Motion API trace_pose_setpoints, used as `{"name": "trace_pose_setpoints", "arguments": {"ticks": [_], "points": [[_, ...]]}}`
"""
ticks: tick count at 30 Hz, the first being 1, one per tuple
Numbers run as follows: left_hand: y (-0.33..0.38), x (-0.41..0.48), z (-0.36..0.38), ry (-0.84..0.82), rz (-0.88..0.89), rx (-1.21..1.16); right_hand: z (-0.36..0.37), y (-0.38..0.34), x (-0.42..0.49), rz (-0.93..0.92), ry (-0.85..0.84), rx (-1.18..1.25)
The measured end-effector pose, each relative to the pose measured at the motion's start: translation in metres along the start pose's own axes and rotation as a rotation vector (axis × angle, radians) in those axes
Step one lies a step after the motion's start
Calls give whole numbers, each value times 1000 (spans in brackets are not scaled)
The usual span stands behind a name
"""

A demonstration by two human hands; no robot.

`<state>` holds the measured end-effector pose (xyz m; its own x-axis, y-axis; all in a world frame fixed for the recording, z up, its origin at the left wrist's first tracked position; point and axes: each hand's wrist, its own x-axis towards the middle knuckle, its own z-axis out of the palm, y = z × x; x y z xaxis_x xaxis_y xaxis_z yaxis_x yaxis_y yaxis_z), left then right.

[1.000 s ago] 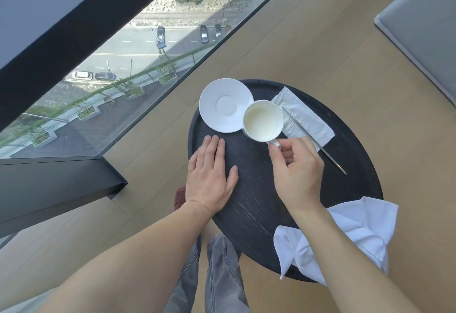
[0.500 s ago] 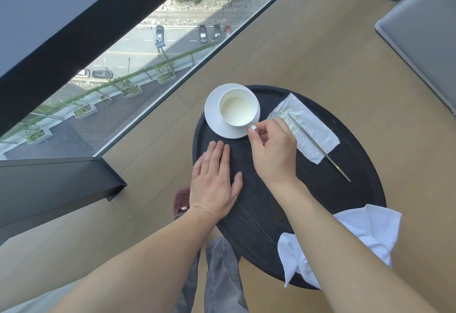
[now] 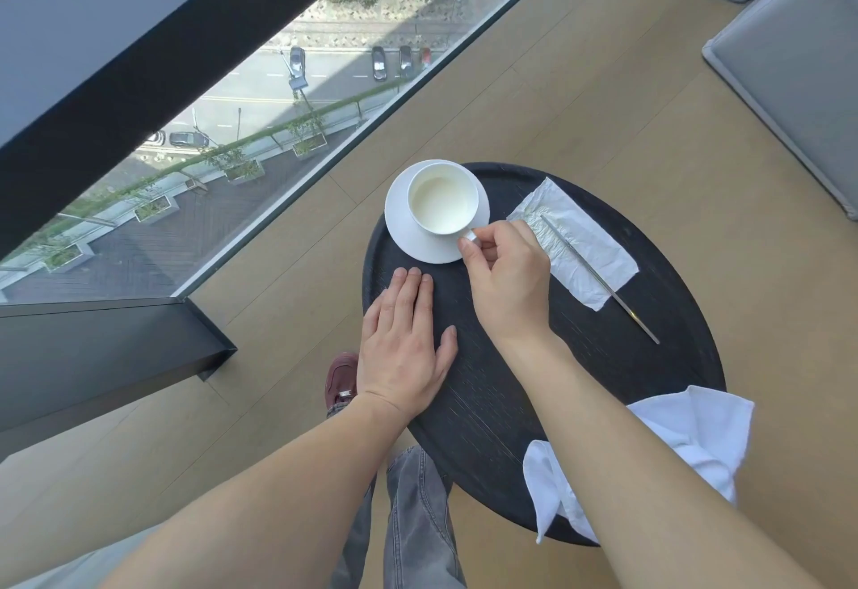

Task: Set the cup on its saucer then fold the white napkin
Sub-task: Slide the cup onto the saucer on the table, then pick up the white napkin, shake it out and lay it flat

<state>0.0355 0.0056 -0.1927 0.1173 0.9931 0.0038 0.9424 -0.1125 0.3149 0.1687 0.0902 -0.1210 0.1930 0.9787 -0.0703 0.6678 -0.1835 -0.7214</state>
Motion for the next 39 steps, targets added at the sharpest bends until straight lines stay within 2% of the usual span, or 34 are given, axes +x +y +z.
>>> {"name": "trace_pose_setpoints", "arguments": {"ticks": [10, 16, 19, 23, 28, 32, 35, 39], "points": [[-1, 2, 1, -42, -7, -7, -12, 8, -7, 68, -52, 83], [-1, 2, -5, -99, -22, -12, -68, 36, -55, 101, 38, -21], [-1, 3, -10, -134, -15, -41, -101, 55, -96, 176, 87, -48], [2, -3, -21, -214, 12, -103, -128, 72, -161, 288, 104, -91], [33, -40, -35, -324, 137, -219, -135, 80, -233, 407, 69, -134], [68, -74, -40, -495, 198, -336, -127, 79, -258, 452, 74, -138], [90, -91, -36, -630, 118, -402, -125, 82, -259, 413, 134, -176], [104, -94, -26, -682, -11, -437, -128, 92, -248, 371, 155, -157]]}}
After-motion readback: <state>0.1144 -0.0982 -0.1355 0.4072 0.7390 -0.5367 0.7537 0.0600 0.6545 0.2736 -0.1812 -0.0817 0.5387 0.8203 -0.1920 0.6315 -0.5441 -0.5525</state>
